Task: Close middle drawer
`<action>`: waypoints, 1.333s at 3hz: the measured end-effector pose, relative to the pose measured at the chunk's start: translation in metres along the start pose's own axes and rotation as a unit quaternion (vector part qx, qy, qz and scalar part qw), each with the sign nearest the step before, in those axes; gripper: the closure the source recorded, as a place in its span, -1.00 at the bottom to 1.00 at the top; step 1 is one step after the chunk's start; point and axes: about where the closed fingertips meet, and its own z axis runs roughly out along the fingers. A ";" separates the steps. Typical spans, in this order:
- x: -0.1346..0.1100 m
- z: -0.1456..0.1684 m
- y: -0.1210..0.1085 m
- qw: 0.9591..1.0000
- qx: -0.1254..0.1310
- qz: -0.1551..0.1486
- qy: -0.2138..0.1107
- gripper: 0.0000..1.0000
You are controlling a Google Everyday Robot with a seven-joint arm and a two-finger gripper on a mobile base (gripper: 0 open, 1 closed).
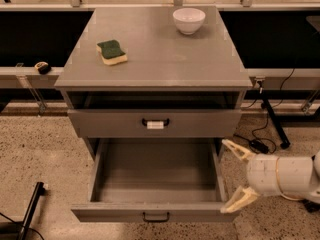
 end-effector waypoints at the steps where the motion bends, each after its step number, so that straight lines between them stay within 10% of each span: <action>1: 0.016 0.051 0.051 0.996 -0.043 -0.062 -0.046 -1.00; 2: 0.014 0.047 0.046 0.997 -0.039 -0.059 -0.042 -1.00; 4: 0.029 0.077 0.088 0.989 -0.139 -0.034 -0.047 -0.67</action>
Offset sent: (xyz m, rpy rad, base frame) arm -0.0173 0.0243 -0.0417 0.0154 -0.0304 0.1133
